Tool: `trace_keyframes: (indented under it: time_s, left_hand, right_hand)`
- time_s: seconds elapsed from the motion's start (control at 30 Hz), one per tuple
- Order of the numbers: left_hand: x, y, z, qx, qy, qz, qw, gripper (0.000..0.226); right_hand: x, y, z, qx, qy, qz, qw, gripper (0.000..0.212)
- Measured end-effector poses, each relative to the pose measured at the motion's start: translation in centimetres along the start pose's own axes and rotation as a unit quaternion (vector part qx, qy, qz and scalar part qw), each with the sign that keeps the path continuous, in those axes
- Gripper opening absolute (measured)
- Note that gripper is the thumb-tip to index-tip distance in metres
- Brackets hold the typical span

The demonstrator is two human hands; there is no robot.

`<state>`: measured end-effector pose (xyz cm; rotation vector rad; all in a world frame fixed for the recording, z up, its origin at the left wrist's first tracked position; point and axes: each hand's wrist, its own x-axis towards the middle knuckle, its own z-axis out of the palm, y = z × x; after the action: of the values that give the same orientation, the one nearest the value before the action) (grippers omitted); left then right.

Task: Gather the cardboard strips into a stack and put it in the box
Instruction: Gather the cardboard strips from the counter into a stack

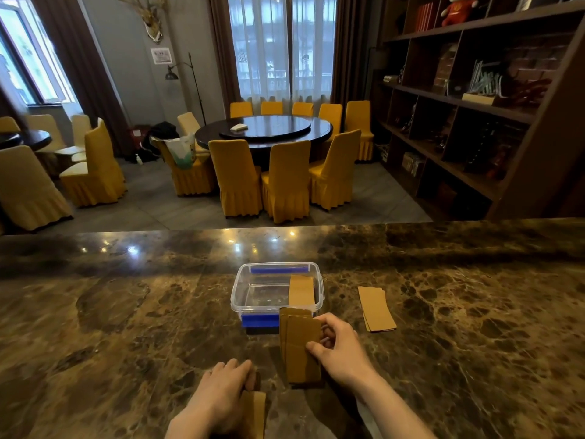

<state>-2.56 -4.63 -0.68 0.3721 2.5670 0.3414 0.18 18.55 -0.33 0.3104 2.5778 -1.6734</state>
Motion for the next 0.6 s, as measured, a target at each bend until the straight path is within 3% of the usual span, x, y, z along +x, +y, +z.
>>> trace_keyframes:
  time_s: [0.17, 0.3, 0.4, 0.6]
  left_hand:
    - [0.2, -0.2, -1.5, -0.226, 0.097, 0.010, 0.969, 0.035]
    - [1.1, 0.6, -2.5, -0.397, 0.218, 0.036, 0.891, 0.041]
    - [1.7, 1.8, -2.7, -0.466, 0.278, 0.043, 0.839, 0.039]
    - [2.5, 4.2, -2.2, -0.544, 0.211, 0.101, 0.806, 0.028]
  right_hand:
    - [-0.2, 0.0, -0.7, 0.006, -0.010, -0.009, 1.000, 0.024]
    - [-0.2, -0.1, -1.2, 0.017, -0.017, -0.020, 1.000, 0.023]
    - [-0.2, -0.1, -1.2, 0.022, -0.026, -0.024, 0.999, 0.023]
    - [0.1, -0.6, -0.7, 0.032, 0.009, -0.030, 0.999, 0.026]
